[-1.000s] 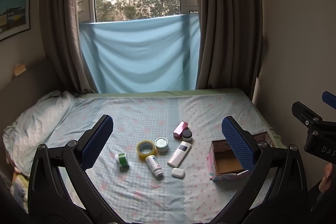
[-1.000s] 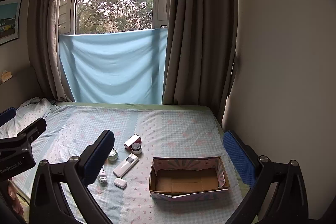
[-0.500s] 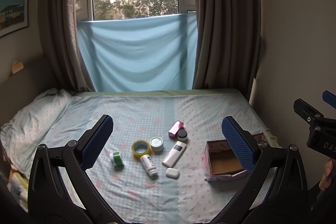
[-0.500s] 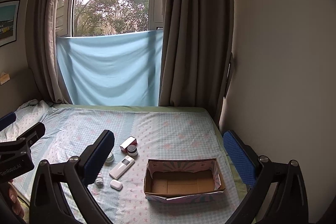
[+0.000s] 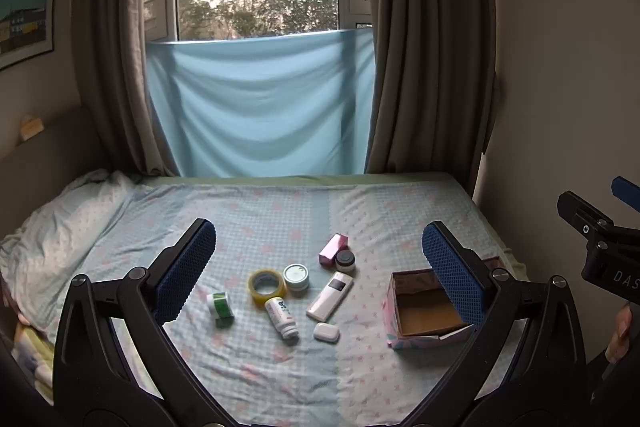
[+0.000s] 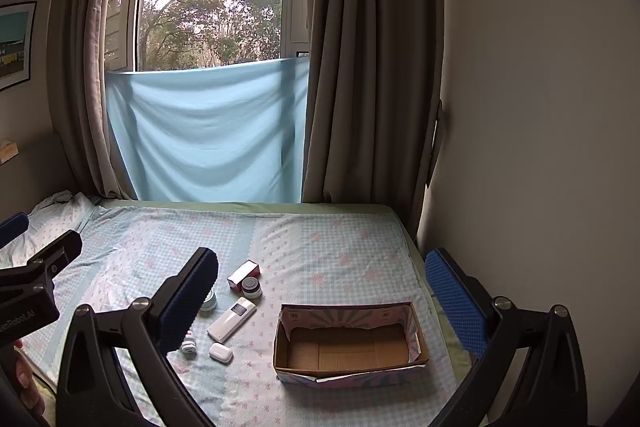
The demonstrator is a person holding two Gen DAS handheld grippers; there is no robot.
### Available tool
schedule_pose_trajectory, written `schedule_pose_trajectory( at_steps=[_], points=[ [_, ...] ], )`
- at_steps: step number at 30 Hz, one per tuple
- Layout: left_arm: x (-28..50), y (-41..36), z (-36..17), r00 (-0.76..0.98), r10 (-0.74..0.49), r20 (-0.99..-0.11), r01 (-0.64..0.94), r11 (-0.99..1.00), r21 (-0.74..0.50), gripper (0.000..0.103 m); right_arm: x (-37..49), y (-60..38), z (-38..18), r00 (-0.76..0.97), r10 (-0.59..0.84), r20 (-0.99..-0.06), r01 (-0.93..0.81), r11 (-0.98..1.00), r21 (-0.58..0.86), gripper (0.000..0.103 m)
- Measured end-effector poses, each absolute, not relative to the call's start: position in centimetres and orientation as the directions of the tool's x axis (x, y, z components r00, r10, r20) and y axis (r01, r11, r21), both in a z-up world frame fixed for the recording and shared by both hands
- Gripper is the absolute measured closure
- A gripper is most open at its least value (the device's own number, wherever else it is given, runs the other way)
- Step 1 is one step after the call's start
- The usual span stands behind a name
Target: Organize rigid objects
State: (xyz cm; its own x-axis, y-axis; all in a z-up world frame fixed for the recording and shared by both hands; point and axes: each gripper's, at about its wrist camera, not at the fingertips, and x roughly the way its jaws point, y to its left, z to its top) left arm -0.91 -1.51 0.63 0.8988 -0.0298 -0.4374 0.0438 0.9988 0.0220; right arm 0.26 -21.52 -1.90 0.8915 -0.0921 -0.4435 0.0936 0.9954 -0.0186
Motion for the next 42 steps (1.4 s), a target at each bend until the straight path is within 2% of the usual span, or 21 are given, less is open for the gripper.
schedule_pose_trajectory(
  at_steps=[42],
  points=[
    [-0.08,-1.56,-0.06,0.890,-0.035,-0.454,0.044,0.999,0.008,0.001,0.30,-20.98,-1.80,0.891,-0.083,-0.446,0.085,0.996,-0.016,0.000]
  ],
)
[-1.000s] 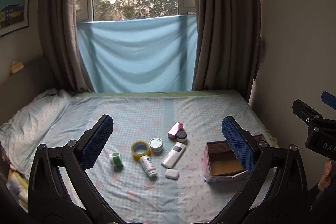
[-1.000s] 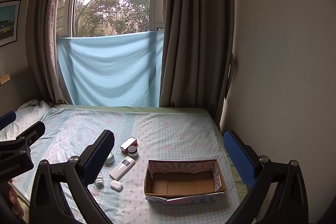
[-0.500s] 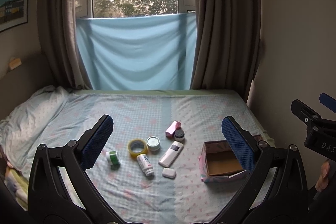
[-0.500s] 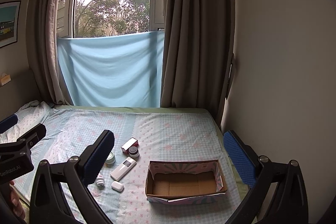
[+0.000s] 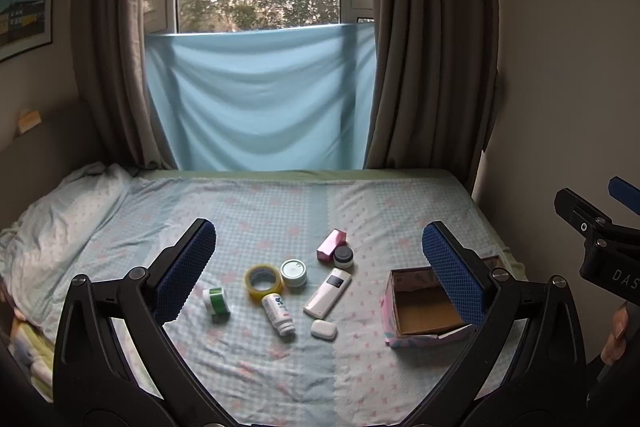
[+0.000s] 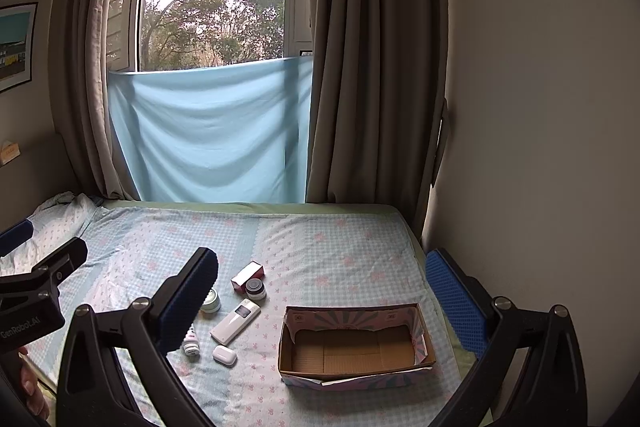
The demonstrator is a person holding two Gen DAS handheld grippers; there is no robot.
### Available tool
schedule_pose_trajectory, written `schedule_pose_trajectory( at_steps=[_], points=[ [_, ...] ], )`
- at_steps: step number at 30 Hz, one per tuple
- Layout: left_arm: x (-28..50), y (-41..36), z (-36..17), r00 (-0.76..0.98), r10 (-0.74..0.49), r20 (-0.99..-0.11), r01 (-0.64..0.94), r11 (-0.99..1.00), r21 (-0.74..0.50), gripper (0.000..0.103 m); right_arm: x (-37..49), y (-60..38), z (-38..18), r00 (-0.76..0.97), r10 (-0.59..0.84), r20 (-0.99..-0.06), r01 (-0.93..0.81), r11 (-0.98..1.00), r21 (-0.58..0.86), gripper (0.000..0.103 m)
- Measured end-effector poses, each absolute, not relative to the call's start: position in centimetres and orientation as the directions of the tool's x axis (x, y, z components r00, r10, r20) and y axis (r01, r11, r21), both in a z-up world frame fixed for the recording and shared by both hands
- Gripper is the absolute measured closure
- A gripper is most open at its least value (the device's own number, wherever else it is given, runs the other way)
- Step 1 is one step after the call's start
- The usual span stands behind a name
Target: Organize rigid objects
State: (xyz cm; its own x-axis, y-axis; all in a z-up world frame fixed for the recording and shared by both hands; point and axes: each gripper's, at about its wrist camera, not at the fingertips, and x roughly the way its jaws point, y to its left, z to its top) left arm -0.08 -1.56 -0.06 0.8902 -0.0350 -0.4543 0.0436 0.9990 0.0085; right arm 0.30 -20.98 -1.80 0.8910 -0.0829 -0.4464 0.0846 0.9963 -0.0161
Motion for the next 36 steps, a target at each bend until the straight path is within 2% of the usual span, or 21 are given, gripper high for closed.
schedule_pose_trajectory(
  at_steps=[9,18,28,36],
  points=[
    [0.3,-0.8,-0.4,0.883,-0.029,-0.469,0.037,0.999,0.007,0.001,0.8,-20.6,-1.7,0.885,-0.081,-0.458,0.084,0.996,-0.013,0.000],
    [2.1,3.5,-2.8,0.830,0.024,-0.558,-0.025,1.000,0.007,0.001,4.3,-17.5,-2.7,0.859,-0.028,-0.511,0.019,1.000,-0.024,0.000],
    [7.9,11.4,-7.3,0.738,0.034,-0.674,-0.033,0.999,0.014,0.001,10.0,-11.8,-7.1,0.751,0.017,-0.660,0.029,0.998,0.058,0.000],
    [16.6,15.8,-13.1,0.608,-0.031,-0.794,0.050,0.999,0.000,0.001,16.7,-7.7,-12.0,0.649,0.006,-0.761,0.107,0.989,0.099,0.000]
  ],
)
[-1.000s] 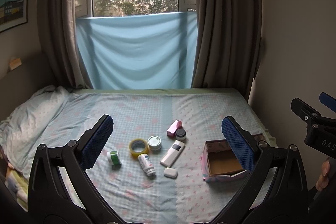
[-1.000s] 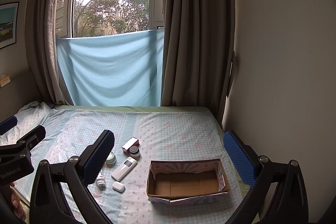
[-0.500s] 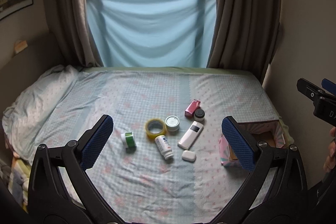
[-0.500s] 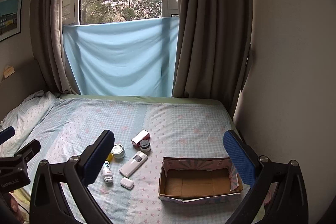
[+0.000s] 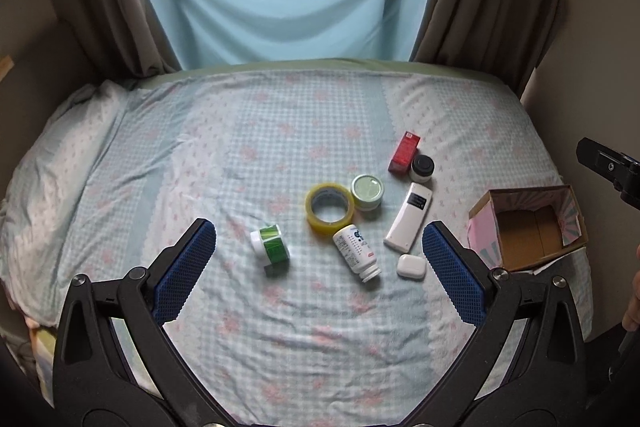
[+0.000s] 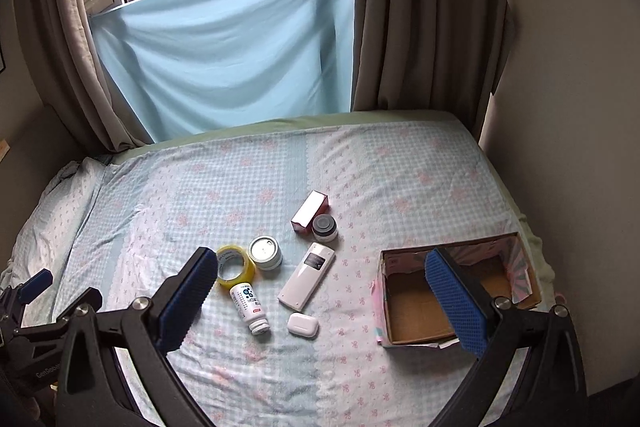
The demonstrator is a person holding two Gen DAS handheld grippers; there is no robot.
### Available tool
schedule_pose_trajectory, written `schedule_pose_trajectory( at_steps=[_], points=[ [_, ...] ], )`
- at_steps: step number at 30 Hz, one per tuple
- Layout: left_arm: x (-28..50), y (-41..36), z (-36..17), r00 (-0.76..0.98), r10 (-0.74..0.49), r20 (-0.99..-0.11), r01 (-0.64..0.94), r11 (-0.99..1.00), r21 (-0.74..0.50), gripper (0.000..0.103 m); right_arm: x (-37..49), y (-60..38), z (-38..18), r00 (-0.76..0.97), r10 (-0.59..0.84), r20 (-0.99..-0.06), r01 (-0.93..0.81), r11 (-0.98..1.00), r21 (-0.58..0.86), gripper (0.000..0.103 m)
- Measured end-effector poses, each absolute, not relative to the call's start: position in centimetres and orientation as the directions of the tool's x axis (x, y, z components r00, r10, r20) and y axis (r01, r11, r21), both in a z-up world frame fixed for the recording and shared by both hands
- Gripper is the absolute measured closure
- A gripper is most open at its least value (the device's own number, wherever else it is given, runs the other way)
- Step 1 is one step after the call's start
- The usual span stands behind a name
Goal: Organize rigid objects
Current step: 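Grasp the yellow tape roll with left tool while right tool grasps white remote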
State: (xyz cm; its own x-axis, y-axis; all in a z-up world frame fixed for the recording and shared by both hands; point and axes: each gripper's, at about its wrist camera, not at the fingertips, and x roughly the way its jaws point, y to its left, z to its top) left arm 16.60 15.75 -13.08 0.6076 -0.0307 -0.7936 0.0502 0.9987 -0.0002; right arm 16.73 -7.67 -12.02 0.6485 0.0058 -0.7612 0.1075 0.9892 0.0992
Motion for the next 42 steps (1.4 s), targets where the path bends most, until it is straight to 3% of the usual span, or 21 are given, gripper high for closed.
schedule_pose_trajectory(
  at_steps=[14,23,30,42],
  points=[
    [31.5,15.4,-32.6,0.260,-0.068,-0.963,0.105,0.994,-0.042,0.001,30.0,-4.7,-27.9,0.361,0.007,-0.932,0.184,0.980,0.079,0.000],
    [36.0,13.7,-42.8,0.129,-0.014,-0.992,0.104,0.995,-0.001,0.001,34.3,-4.7,-39.5,0.169,0.046,-0.984,0.244,0.966,0.087,0.000],
    [38.2,12.6,-46.8,0.088,-0.009,-0.996,0.095,0.995,0.000,0.001,36.0,-4.5,-44.5,0.084,0.056,-0.995,0.288,0.955,0.078,0.000],
    [41.5,11.0,-49.5,0.054,0.012,-0.998,0.105,0.994,0.017,0.002,37.4,-5.7,-48.9,-0.047,0.066,-0.997,0.432,0.901,0.039,0.029]
  ],
)
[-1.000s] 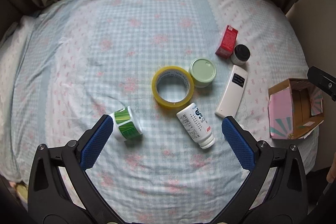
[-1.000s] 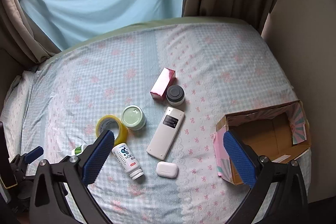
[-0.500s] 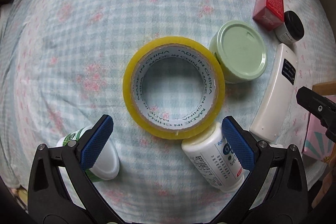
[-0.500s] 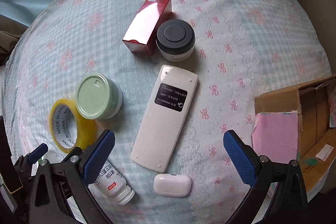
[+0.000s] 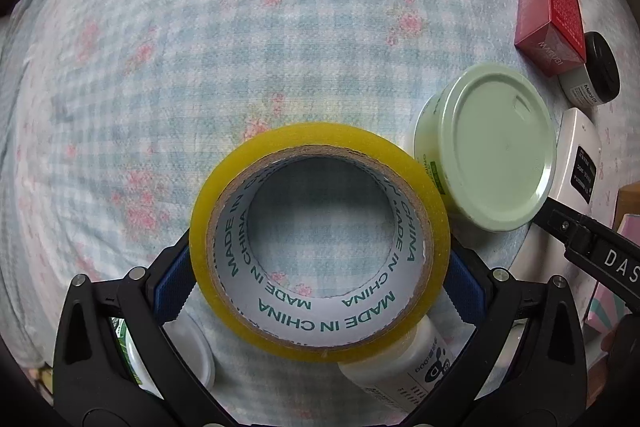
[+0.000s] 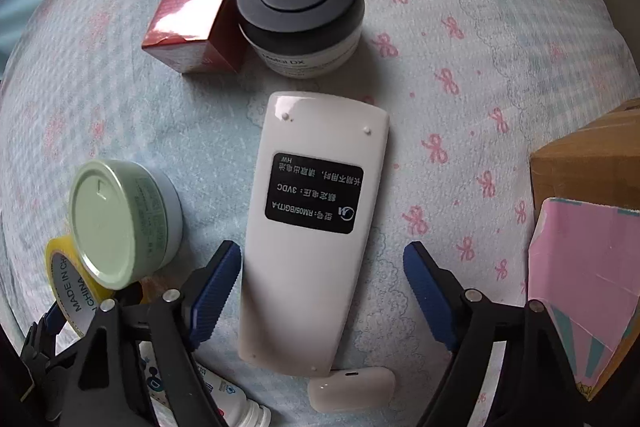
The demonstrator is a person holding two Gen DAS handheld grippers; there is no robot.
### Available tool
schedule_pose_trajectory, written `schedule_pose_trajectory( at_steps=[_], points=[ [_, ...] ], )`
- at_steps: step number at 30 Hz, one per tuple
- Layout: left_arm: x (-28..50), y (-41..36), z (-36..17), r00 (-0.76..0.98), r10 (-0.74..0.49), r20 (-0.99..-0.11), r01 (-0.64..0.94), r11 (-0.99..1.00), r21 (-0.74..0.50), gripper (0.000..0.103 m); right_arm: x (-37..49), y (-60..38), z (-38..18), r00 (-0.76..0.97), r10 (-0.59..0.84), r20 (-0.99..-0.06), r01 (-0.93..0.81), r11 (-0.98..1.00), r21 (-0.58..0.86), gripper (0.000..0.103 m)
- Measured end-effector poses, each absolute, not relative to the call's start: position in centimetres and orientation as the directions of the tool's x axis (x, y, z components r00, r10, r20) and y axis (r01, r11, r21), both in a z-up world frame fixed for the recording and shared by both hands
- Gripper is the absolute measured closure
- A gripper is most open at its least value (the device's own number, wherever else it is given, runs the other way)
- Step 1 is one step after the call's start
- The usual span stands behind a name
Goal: Organize rigid objects
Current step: 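Grasp the yellow tape roll with left tool while right tool grasps white remote, then carry tape roll with left tool while right tool carries remote to cardboard box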
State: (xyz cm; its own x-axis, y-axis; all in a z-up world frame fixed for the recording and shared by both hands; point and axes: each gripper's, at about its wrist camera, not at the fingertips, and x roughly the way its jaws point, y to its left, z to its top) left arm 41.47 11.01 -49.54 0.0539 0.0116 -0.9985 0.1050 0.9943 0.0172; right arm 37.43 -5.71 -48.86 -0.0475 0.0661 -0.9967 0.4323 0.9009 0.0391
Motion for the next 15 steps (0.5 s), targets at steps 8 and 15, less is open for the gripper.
schedule_pose_trajectory(
  at_steps=[8,15],
  points=[
    [41.3,11.0,-50.3,0.052,-0.014,-0.999,0.112,0.994,-0.008,0.007,38.3,-5.4,-48.9,-0.030,0.052,-0.998,0.468,0.883,0.032,0.048],
    [41.1,13.5,-48.6,0.073,-0.025,-0.997,0.114,0.993,-0.016,0.007,37.8,-7.2,-47.9,-0.001,0.092,-0.996,0.492,0.867,0.079,0.048]
  ],
)
